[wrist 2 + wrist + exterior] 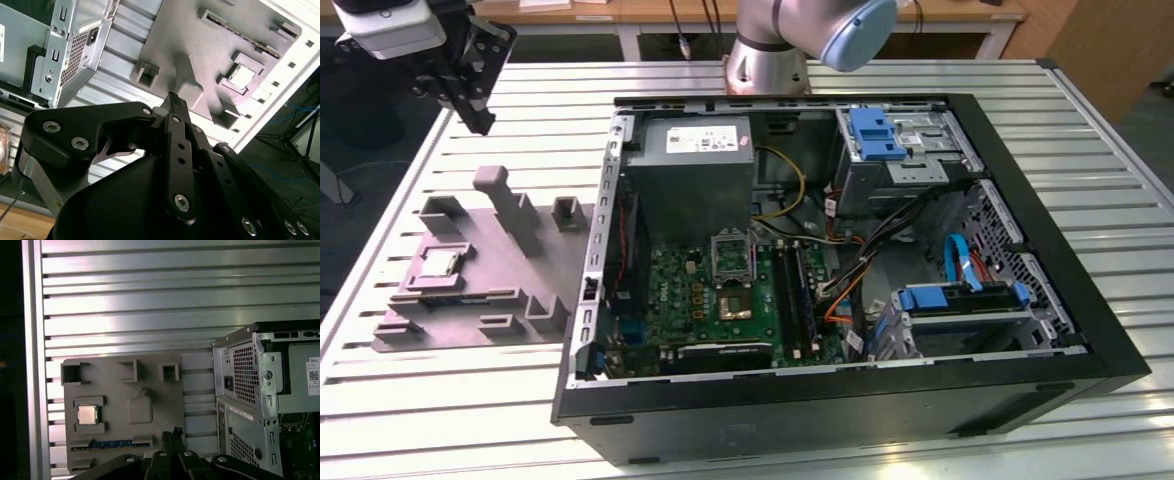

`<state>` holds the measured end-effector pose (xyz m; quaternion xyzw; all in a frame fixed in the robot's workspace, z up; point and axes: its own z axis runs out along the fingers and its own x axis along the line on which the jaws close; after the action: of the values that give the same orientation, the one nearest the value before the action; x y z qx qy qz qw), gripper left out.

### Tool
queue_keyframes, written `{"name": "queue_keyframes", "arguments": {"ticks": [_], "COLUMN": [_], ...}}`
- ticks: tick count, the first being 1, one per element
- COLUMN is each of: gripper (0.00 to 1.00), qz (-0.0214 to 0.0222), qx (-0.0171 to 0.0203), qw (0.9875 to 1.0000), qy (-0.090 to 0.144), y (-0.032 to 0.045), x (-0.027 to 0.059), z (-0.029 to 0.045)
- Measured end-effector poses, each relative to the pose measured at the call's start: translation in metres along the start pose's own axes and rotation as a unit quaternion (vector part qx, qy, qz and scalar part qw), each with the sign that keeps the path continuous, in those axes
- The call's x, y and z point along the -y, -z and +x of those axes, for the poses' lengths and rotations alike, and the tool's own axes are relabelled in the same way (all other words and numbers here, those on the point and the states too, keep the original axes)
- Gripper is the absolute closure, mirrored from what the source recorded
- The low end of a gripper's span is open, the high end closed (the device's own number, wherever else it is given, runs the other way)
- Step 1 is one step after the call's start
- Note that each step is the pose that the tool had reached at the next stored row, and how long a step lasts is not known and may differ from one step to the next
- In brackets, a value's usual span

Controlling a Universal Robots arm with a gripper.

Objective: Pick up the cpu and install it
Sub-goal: 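Reach for the cpu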

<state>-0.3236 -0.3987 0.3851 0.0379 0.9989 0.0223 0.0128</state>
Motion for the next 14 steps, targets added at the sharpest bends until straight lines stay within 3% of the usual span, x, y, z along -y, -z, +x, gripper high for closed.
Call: {"name": "queue_keyframes", "arguments": {"ticks": [14], "gripper": [0.89], "qz": [0.0000], "qx": [0.0000], "qw": [1.0000], "qy": [0.000], "y": [0.0001], "x": [0.0005], "z": [0.0062]}}
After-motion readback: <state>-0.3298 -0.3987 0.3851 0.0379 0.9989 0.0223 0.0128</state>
